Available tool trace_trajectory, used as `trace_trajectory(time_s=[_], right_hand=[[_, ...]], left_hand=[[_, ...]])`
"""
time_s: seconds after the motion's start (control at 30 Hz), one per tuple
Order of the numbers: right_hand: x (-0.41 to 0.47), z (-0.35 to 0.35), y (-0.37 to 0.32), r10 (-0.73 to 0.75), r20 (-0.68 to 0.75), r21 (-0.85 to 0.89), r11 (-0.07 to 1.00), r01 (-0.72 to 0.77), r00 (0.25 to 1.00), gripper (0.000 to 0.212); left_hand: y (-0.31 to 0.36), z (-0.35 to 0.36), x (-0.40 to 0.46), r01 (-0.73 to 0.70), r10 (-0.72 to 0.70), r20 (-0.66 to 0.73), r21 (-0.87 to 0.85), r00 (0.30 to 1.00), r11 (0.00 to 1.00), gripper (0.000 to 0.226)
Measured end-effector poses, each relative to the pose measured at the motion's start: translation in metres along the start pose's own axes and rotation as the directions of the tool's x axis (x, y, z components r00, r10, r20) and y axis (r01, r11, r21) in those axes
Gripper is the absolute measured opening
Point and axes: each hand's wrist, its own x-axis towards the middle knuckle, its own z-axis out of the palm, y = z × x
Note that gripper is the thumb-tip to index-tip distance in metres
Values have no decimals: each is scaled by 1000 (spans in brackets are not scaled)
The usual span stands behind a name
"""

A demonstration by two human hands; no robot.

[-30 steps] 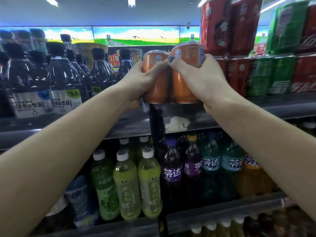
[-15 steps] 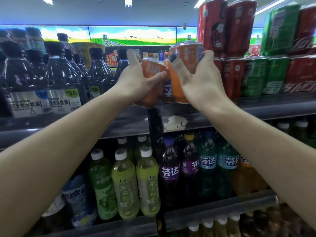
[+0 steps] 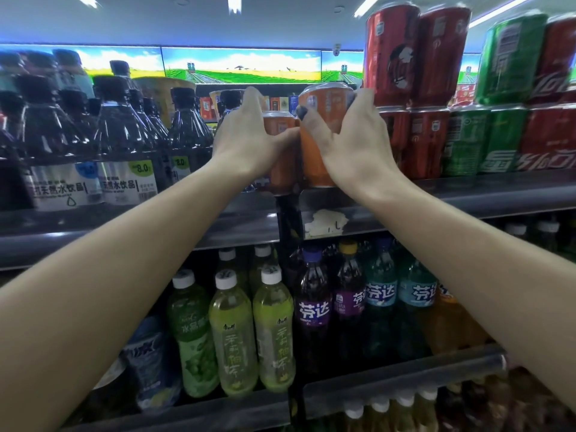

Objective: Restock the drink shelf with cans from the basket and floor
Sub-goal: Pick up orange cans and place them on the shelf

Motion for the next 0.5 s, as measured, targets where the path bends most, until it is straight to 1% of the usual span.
trace_trajectory(time_s=[0.13,0.2,0.27,0.37,0.43,0.5], right_hand=[[-1,3,3,-59,0,-15,998,59,998,62],[-5,4,7,-84,30,-34,996,85,996,64],[-10,7,11,-96,38,-55,994,98,995,61],[-10,9,11,-78,37,-75,994,80,996,55],[-9,10,11,-61,47,-99,993,65,997,57],[-9,7,12,-54,64,-146,987,63,996,63]], left_hand=[[-2,8,7,-74,83,-38,193,996,978,61],[-2,9,8,-128,143,-44,246,989,961,57],[-2,9,6,-168,179,-17,270,984,948,55],[-3,10,2,-203,199,41,287,979,936,56],[-3,12,2,-212,203,58,288,977,934,58],[-1,15,5,-204,188,87,268,978,942,57]])
